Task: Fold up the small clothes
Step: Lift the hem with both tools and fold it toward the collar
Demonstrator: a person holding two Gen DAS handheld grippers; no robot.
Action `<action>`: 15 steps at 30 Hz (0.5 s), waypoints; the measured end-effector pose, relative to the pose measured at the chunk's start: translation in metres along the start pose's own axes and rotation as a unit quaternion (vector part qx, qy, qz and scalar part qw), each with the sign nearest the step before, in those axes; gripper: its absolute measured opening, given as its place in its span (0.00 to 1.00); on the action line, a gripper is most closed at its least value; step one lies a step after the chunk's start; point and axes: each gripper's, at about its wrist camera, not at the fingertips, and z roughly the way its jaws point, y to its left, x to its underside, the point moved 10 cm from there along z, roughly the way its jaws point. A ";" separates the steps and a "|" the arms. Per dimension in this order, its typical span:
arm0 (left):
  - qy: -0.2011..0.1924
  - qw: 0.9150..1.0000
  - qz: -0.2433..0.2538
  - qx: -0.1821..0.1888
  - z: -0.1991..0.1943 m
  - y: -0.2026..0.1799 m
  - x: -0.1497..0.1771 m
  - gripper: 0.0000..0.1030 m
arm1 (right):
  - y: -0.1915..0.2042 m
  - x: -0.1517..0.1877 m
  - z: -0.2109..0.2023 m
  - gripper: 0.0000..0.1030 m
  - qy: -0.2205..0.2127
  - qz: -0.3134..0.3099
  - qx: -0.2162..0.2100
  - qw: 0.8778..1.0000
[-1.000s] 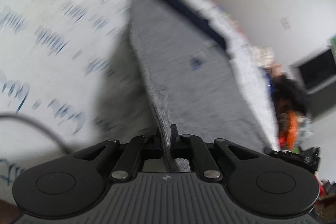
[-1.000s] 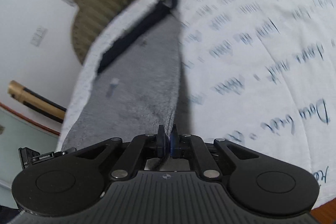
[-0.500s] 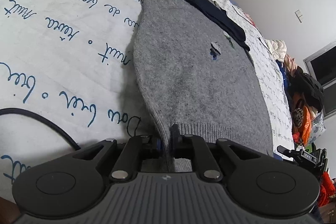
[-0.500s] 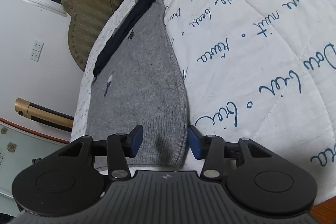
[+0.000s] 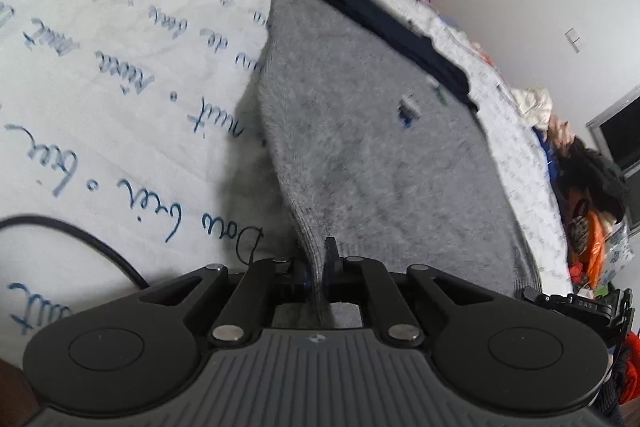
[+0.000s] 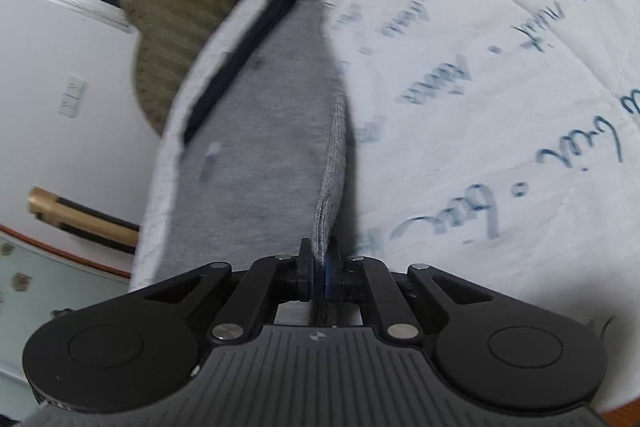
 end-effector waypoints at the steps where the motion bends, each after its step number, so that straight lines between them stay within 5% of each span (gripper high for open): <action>1: -0.006 1.000 0.007 0.000 -0.007 -0.002 -0.002 0.05 | 0.008 0.000 -0.005 0.08 -0.003 -0.006 -0.008 1.000; 5: 0.021 1.000 -0.008 -0.022 0.006 0.019 0.006 0.04 | -0.021 0.001 -0.004 0.08 0.003 0.007 0.040 0.999; 15: -0.014 1.000 0.014 0.024 -0.015 -0.005 -0.027 0.05 | 0.022 -0.028 -0.010 0.08 -0.024 0.007 -0.036 0.999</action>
